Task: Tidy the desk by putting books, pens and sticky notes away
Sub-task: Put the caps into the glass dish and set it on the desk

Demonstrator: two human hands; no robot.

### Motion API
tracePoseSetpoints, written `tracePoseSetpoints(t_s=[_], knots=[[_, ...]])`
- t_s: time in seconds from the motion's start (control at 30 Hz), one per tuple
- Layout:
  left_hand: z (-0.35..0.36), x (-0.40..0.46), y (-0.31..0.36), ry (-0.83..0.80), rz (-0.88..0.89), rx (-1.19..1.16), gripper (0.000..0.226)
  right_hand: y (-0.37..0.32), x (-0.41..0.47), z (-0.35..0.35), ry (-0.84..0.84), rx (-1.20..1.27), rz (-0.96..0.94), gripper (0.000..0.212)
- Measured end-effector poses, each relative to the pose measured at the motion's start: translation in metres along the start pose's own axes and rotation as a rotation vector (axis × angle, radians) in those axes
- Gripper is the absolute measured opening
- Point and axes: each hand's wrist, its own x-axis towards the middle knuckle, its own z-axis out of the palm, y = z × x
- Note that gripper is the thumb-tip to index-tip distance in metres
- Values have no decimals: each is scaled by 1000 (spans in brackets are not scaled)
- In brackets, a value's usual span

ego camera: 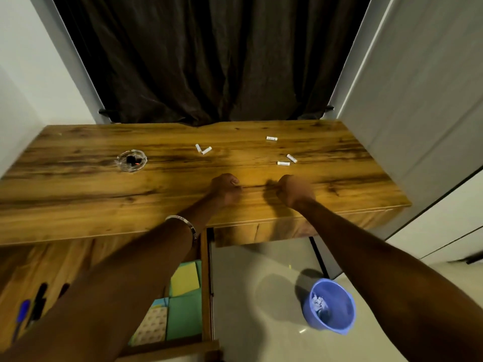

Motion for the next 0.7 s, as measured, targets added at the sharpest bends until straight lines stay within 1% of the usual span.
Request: tracePoseSetpoints(t_s=[0.1,0.23,0.33,0.4,0.53,0.6,0.63,0.67,0.7], knots=[[8,11,9,24,4,-13,25,11,12,-4,-4,0,-12,21],[21,40,19,18,-3,-52,22,24,38,-9,-35,35,-8,36],[33,69,27,21,-4,-73,22,36,65,-15,-22,21,10,33],[42,87,34,12,-9,-131,22,43,84,-16,7,1,19,32],[55,111,39,-37,-46,-188,20,49,117,-16,-39,-37,29,29],[61,119,38,-69,-81,-212,14,50,130,-16,-72,-62,16,31],[64,122,38,-86,-98,-220,7,50,137,-15,-73,-75,1,31],[68,126,36,-93,-107,-225,7,51,142,-14,-80,-89,-5,32],[69,127,37,-109,-127,-216,15,53,145,-11,-83,-99,-19,32]])
